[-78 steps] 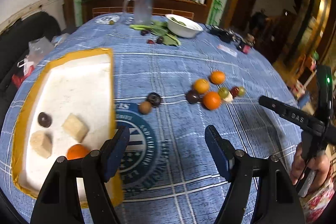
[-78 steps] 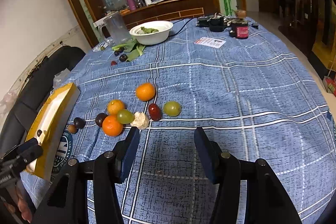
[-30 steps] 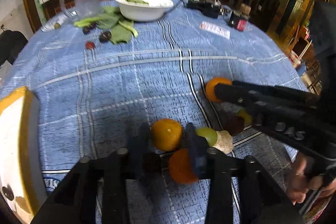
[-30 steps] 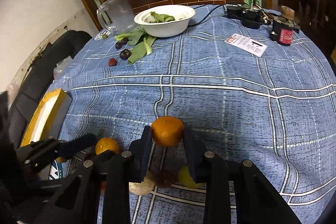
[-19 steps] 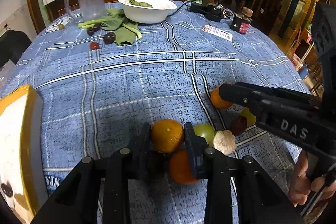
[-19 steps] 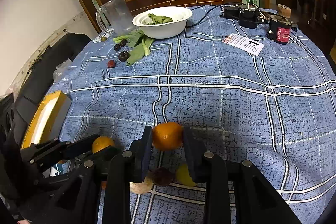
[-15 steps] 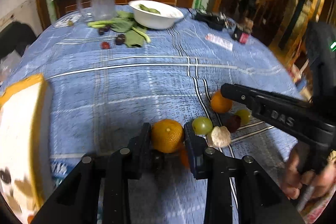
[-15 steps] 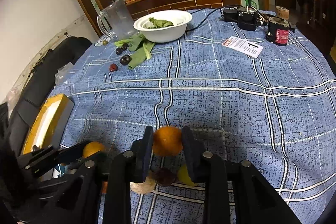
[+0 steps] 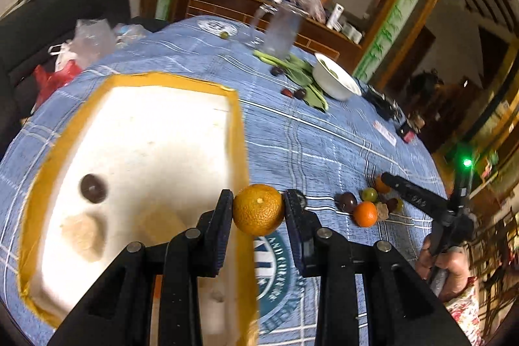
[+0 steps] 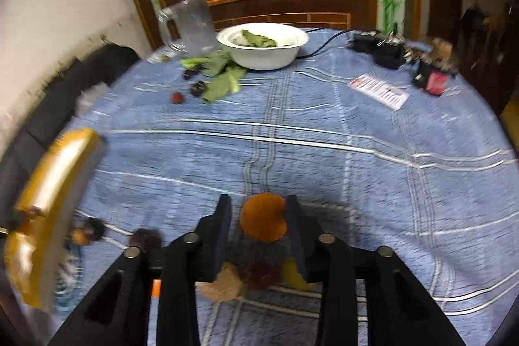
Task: Organize fruits
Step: 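Carry the orange into the tray and open the left tool while the right tool carries its orange over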
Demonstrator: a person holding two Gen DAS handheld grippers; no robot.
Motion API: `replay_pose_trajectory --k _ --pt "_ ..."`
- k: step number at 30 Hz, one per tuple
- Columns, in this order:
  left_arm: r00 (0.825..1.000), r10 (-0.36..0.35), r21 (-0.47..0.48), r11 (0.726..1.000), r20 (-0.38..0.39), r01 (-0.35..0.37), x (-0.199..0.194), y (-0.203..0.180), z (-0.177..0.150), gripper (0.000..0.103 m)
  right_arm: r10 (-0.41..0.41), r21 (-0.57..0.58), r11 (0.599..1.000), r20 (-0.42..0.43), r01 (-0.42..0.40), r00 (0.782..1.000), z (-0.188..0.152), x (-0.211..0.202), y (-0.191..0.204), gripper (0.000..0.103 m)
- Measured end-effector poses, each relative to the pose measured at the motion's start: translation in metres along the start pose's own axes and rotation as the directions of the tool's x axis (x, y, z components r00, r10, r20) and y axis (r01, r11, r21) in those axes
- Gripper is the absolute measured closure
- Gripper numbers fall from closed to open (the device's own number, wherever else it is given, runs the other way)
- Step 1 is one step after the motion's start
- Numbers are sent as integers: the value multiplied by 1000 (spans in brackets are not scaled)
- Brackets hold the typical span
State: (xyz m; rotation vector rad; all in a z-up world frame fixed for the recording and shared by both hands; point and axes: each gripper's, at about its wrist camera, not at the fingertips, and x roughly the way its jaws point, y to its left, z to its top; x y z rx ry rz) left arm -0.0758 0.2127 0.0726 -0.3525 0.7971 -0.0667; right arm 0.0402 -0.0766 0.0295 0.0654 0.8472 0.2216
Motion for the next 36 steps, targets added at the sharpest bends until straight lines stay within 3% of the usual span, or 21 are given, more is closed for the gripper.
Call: replay_pose_trajectory --k 5,9,12,17,24,29,32,36 --pt "997 51 3 999 66 -51 -24 18 -2 72 -75 10 997 -53 76 996 -2 16 -7 59" --pt "992 81 -12 997 95 -81 -33 32 -3 72 -77 52 995 -76 81 994 -5 20 -18 68" --pt "990 91 -28 996 106 -88 -38 46 -6 72 -45 113 992 -73 53 996 -6 15 -23 69" --pt "989 108 -70 992 102 -102 -39 69 -8 72 -18 115 993 -50 23 999 -3 -4 -3 69" --pt "989 123 -118 987 82 -113 -34 92 -13 72 141 -46 989 -48 -143 989 5 -29 95 68" --pt "990 129 -104 987 62 -122 -31 100 -18 72 266 -182 942 -107 -282 958 -3 -27 185 67" --pt "991 126 -81 989 53 -122 -27 100 -24 72 290 -242 917 -145 -318 946 -10 -18 226 67" --pt "988 141 -41 989 62 -139 -28 95 -27 72 273 -308 899 -160 -311 949 -16 -7 263 67"
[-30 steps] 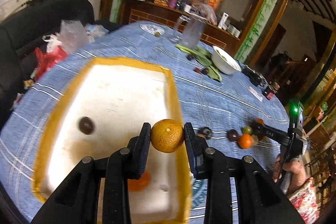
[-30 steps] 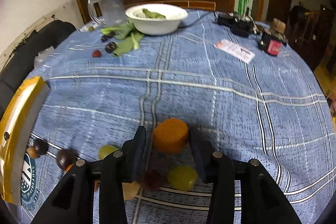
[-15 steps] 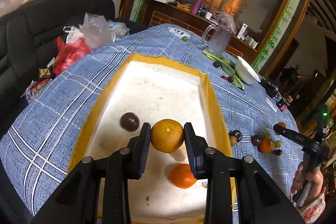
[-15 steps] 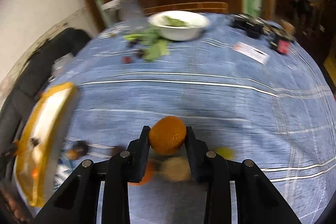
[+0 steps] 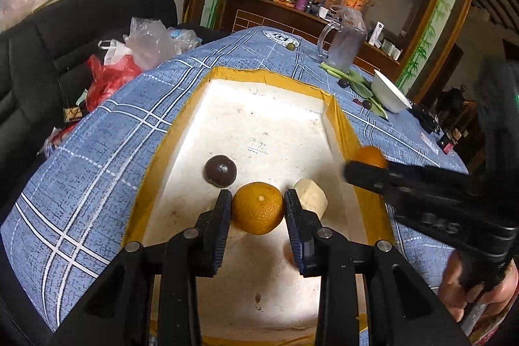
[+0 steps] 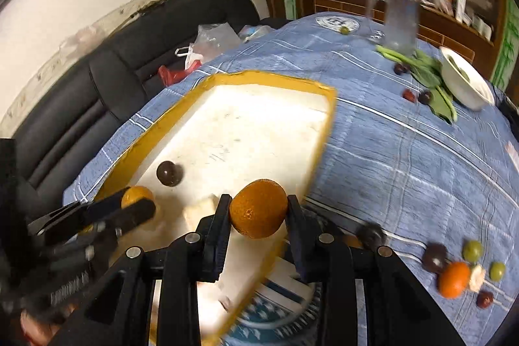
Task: Organize fruits
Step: 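Carry the orange into the tray and open the left tool while the right tool carries its orange over, then release the orange into the tray with the right tool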
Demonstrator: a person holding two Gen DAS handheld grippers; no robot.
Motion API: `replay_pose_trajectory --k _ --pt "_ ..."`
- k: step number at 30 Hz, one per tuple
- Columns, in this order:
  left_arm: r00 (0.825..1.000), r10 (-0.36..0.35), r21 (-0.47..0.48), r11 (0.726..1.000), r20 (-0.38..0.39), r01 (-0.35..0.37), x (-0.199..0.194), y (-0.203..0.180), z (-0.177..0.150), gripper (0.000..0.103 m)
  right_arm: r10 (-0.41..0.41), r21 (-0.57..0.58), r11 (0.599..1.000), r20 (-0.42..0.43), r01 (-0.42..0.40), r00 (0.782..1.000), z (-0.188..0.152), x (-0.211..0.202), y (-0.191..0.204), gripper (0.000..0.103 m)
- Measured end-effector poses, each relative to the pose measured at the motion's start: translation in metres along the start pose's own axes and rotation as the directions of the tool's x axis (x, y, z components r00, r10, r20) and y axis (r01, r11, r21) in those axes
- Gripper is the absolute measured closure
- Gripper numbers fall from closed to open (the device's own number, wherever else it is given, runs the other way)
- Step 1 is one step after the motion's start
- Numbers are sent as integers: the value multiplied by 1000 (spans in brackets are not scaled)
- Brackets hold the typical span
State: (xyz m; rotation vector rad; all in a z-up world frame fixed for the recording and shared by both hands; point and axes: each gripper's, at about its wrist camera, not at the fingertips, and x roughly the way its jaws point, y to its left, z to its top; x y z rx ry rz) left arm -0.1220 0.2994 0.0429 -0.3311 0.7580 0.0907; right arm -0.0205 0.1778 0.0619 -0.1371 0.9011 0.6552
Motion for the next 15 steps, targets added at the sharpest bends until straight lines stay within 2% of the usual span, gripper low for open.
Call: replay_pose_trajectory --k 4,7,8,10,12,15 --pt "1000 -15 0 1000 5 15 0 3 -1 65 -10 -19 1000 -23 10 1000 5 19 14 66" --pt "999 -40 1 999 16 40 -1 5 -1 54 -21 -20 1000 -23 21 1000 9 26 15 66" --pt "999 -42 4 999 22 42 -1 4 -1 49 -18 -18 1000 -25 17 1000 10 26 14 66" --pt "999 -29 7 1000 36 29 -2 4 -1 44 -15 -15 1000 -25 15 1000 12 26 14 64" --pt "999 -18 1 1000 41 18 -3 6 -1 41 -16 -10 1000 -12 16 1000 13 22 14 48" --pt "999 -24 -28 999 42 25 -5 12 1 41 -20 2 1000 27 20 999 15 11 11 45"
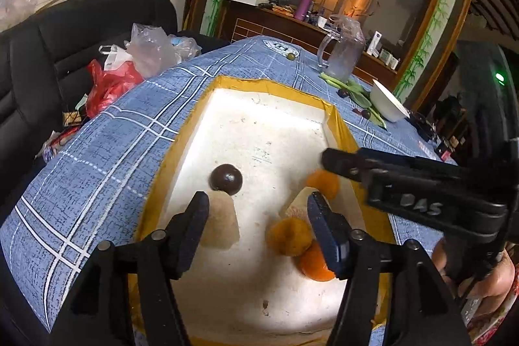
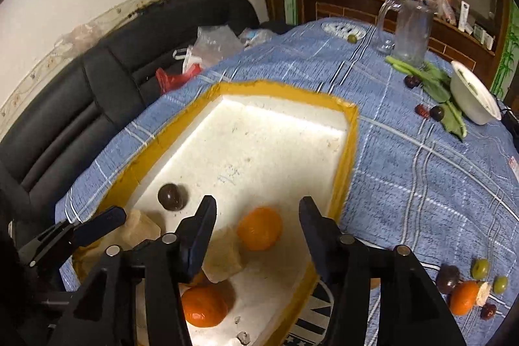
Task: Organize fruits
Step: 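Release the orange into the tray with the right tool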
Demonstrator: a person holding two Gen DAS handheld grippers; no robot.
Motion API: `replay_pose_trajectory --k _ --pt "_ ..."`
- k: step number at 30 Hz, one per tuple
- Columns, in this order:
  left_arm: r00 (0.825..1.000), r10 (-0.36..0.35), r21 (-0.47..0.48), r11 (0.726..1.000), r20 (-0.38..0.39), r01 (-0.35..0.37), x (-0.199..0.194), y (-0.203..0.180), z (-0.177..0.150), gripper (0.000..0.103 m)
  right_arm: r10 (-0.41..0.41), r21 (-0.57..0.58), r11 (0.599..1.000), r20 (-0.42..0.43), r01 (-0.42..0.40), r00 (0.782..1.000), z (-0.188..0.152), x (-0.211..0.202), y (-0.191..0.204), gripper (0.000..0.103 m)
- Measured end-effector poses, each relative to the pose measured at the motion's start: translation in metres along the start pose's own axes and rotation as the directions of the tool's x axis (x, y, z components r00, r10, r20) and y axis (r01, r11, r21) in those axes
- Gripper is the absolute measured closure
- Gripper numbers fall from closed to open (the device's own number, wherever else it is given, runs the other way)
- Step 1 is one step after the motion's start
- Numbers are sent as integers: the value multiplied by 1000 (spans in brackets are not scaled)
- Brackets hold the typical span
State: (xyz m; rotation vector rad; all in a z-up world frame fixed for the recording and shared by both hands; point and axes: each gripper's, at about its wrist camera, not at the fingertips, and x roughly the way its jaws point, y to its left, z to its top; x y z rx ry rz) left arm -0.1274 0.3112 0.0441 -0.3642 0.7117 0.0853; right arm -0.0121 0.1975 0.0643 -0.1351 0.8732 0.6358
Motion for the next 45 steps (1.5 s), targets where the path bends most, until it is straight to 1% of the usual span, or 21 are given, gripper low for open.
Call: replay_pose_trajectory --k 4,6,8,11,13,15,17,19,22,24,26,28,30,32,35,37,39,42,43,45 --pt "1000 -13 -44 999 1 13 -6 9 3 40 -9 14 1000 48 8 999 -5 -24 -6 45" --pt "1000 -8 -52 999 10 8 -9 11 5 39 -27 12 1000 64 27 998 -14 -38 -11 45" --pt "1000 -6 -62 998 15 7 -11 12 6 38 -52 7 999 73 52 996 -30 -53 -18 45" --pt "1000 -5 -76 997 13 6 -11 12 6 37 -79 10 997 70 79 994 -49 -67 -28 45" --pt "1000 -9 -83 997 5 10 -11 10 5 37 -114 12 993 67 114 991 -64 -76 -34 45" --pt "1000 -21 -89 996 0 21 -12 7 5 37 -146 7 989 58 146 988 -73 -79 -37 45" --pt "1000 -28 -85 996 3 28 -14 2 5 37 -175 -7 984 29 176 984 -81 -74 -36 45" --pt "999 -29 -69 997 14 30 -19 -5 5 37 -166 -18 986 -4 165 986 -86 -65 -32 45" --pt "999 -28 -48 998 31 29 -29 -13 6 37 -127 -46 991 -38 125 991 -91 -50 -17 45" --pt "999 -21 -43 999 44 23 -35 -16 7 36 -136 -70 988 -19 135 990 -91 -50 -6 45" --pt "998 -16 -41 999 53 18 -39 -18 8 34 -105 -97 990 -16 103 994 -90 -50 4 45" --pt "998 -14 -37 999 58 17 -42 -21 8 33 -73 -119 990 -11 71 997 -90 -52 13 45" --pt "998 -16 -24 1000 60 17 -46 -28 8 33 -71 -147 987 6 71 997 -93 -56 21 45" --pt "998 -19 -6 1000 62 19 -48 -34 7 33 -68 -151 986 30 72 997 -95 -62 19 45" --pt "998 -27 21 999 60 26 -49 -45 5 33 -66 -101 992 46 70 997 -98 -74 0 45" --pt "998 -35 42 999 53 33 -49 -53 4 33 -82 -57 995 57 86 995 -100 -86 -19 45" --pt "998 -42 60 997 44 40 -47 -61 2 33 -115 -3 993 67 115 991 -107 -99 -45 45" --pt "998 -51 89 995 27 49 -41 -72 -2 33 -182 82 981 70 176 981 -120 -122 -89 46" --pt "998 -54 97 994 20 52 -39 -76 -3 33 -216 114 971 67 208 974 -127 -131 -108 46" --pt "998 -63 118 991 -2 63 -32 -86 -6 33 -258 155 957 57 247 964 -134 -141 -132 45"
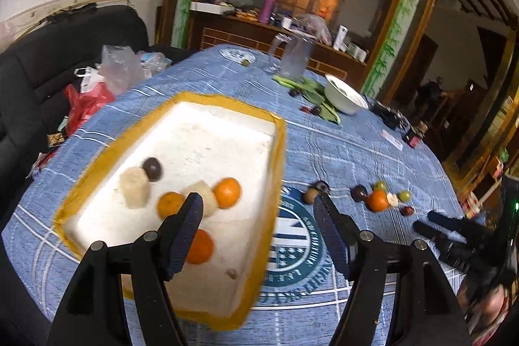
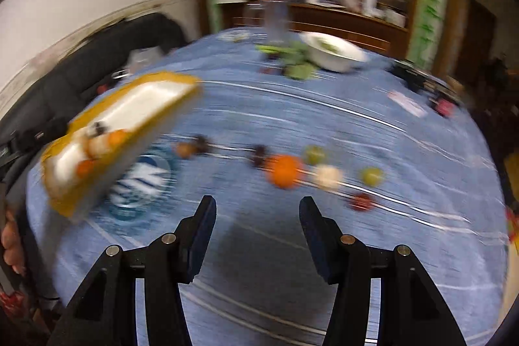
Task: Organize fruits
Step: 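Release the orange into the tray with the right tool, then grasp an orange with the left tool while the right tool grasps a green grape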
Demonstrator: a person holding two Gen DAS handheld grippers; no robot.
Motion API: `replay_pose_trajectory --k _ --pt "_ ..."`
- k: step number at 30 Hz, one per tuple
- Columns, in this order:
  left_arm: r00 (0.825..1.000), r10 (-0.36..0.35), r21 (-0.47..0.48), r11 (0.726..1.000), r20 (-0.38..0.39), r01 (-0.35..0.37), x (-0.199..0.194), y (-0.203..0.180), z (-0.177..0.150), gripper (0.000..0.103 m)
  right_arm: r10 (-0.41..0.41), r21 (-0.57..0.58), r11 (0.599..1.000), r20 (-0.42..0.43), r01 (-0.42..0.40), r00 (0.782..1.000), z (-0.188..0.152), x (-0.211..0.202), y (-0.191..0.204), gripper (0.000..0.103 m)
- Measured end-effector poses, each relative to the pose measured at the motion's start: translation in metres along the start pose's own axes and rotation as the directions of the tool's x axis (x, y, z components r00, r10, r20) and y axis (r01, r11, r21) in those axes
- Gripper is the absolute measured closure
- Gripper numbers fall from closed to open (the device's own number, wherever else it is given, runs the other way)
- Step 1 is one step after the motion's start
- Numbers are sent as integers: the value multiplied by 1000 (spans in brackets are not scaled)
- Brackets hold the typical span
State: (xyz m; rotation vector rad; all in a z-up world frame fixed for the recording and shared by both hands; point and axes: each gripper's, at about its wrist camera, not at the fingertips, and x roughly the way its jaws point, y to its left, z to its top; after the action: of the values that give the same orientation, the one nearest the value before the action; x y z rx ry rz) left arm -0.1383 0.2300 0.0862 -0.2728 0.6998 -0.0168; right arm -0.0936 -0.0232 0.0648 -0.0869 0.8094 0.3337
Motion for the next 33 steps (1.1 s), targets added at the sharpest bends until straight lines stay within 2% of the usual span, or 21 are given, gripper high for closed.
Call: replay_pose_trajectory --k 5,10,14,22,27,30,33 --pt "999 -17 68 997 -46 20 16 -27 -7 33 -51 116 992 -4 51 999 -5 -8 -59 46" --pt "994 -44 142 988 -96 57 31 -58 -16 33 -53 154 987 0 52 999 -1 -2 -79 46" --pt "991 -65 204 975 -119 89 39 -82 -19 33 -51 181 982 -27 55 998 4 17 -89 46" --pt "975 -134 302 935 -180 184 70 -135 -21 33 -80 225 970 -46 88 996 23 51 -112 46" --pt "961 -174 374 895 -213 244 96 -169 -18 33 -50 270 961 -68 66 996 26 72 -125 46" --pt "961 -187 466 844 -205 264 110 -188 -18 34 -30 282 958 -79 51 996 24 82 -131 46" --pt "959 -179 525 806 -222 272 128 -203 -18 34 -30 266 963 -82 51 996 22 86 -133 46"
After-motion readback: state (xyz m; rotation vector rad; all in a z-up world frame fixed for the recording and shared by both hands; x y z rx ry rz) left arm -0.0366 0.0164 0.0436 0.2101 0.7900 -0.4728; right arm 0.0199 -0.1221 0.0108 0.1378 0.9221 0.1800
